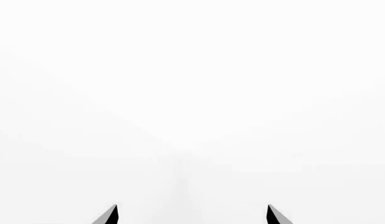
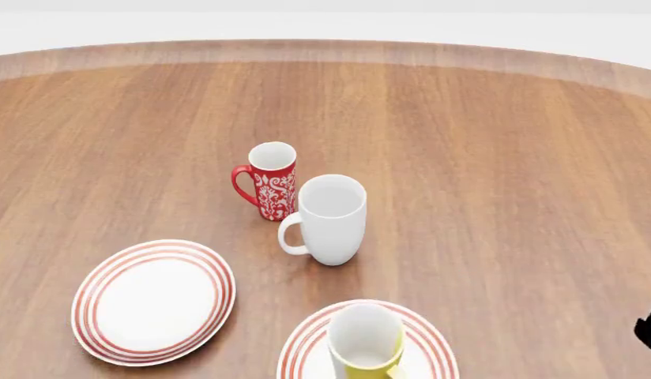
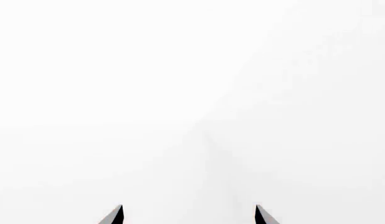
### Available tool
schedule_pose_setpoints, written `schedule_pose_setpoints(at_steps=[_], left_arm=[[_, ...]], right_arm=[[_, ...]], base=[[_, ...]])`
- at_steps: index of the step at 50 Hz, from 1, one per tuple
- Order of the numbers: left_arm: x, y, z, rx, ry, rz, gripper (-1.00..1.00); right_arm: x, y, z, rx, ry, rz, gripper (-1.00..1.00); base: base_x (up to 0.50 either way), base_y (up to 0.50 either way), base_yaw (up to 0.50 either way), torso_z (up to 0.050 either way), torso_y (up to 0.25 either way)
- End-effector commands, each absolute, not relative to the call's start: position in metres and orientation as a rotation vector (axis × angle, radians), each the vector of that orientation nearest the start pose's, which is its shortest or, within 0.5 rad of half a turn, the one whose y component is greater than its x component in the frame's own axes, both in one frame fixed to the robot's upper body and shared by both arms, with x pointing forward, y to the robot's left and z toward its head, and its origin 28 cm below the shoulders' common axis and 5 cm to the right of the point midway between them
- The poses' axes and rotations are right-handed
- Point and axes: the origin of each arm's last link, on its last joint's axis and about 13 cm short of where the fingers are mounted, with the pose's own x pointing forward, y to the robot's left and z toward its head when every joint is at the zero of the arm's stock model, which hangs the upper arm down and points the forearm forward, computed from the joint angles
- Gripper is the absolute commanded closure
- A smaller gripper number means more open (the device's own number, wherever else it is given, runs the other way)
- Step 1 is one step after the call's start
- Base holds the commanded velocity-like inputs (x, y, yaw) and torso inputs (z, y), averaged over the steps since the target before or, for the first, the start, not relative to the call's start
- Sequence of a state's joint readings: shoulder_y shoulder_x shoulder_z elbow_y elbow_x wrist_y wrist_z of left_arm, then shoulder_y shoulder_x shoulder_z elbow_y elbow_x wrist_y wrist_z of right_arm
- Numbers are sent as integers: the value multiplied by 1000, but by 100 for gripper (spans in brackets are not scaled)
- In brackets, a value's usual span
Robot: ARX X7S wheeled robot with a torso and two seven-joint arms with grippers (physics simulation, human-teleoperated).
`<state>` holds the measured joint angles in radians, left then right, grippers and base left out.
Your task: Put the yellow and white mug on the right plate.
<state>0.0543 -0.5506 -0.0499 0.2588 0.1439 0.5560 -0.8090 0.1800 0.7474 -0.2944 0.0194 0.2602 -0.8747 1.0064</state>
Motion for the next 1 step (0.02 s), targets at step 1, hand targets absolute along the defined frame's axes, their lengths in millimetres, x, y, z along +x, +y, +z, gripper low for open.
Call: schedule_pose_setpoints(at_steps=[1], left_arm=[[194,335,169,374,-1110,732,-100]], right_arm=[[229,-219,149,87,-1133,-684,-100]], base=[[0,0,0,0,0]])
